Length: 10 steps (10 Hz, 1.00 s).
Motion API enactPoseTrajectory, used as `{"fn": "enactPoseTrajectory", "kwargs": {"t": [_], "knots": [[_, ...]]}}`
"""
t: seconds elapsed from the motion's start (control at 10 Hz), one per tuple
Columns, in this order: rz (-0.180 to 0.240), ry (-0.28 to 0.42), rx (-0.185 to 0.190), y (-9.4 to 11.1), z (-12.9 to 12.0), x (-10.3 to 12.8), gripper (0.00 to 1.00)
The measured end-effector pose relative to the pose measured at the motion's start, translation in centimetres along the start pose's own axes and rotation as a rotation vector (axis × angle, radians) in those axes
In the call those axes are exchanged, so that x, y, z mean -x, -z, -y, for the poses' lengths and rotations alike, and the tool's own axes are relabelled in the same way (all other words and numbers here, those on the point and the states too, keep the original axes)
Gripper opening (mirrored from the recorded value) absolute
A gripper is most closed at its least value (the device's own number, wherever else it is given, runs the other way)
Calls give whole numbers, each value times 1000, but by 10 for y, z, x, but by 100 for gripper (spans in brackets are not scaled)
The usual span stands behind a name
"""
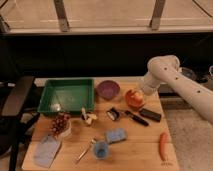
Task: Place apple in red bowl
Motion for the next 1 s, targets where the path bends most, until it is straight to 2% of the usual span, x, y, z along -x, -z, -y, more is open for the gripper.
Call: {"fn": "enactPoseTrajectory", "kwargs": {"t": [0.1, 0.2, 0.5, 0.7, 1.0], "knots": [[4, 0, -11, -8, 2, -11, 39], [10, -2, -21, -22, 0, -24, 52], [34, -2, -41, -36, 4, -31, 77], [57, -1, -64, -34, 3, -28, 80], [59, 5, -66, -32, 5, -25, 80]]}}
